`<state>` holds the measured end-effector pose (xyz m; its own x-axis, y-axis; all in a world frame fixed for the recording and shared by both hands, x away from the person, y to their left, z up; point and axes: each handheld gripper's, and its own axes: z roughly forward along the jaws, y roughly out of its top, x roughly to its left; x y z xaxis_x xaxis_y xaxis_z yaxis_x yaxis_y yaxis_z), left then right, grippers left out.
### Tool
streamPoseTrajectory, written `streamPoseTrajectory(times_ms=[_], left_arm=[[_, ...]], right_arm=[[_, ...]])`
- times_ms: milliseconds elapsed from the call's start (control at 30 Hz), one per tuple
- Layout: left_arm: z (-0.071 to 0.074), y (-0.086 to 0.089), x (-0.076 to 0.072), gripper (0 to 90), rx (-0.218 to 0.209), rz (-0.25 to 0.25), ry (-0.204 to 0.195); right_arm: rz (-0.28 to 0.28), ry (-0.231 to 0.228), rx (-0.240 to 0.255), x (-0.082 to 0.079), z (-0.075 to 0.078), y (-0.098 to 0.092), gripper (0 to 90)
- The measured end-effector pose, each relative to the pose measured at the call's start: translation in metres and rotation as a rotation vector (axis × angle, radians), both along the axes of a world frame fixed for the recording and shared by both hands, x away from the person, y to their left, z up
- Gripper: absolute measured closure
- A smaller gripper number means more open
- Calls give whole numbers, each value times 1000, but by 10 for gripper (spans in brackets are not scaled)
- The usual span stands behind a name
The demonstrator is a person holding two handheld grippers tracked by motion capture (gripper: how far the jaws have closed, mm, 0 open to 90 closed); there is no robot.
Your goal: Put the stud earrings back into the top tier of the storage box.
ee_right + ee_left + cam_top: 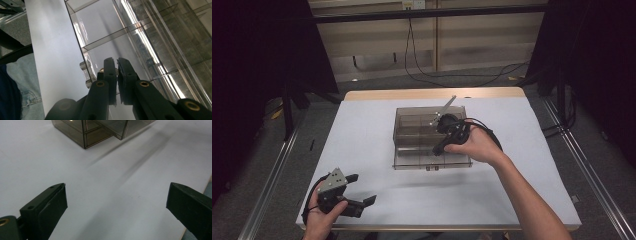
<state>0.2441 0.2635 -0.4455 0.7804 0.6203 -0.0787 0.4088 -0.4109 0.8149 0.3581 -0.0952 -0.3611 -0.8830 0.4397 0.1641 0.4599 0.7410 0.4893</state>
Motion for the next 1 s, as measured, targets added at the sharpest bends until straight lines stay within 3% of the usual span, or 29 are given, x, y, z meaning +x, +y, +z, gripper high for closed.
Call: streamPoseTrajectory(times_ms=[367,1000], left_arm=[[-1,0,1,30,-7,0,0],[0,0,1,31,0,-1,-2]], right_arm=[[8,31,-66,5,-12,11,862],[8,55,-114,11,-24,21,858]])
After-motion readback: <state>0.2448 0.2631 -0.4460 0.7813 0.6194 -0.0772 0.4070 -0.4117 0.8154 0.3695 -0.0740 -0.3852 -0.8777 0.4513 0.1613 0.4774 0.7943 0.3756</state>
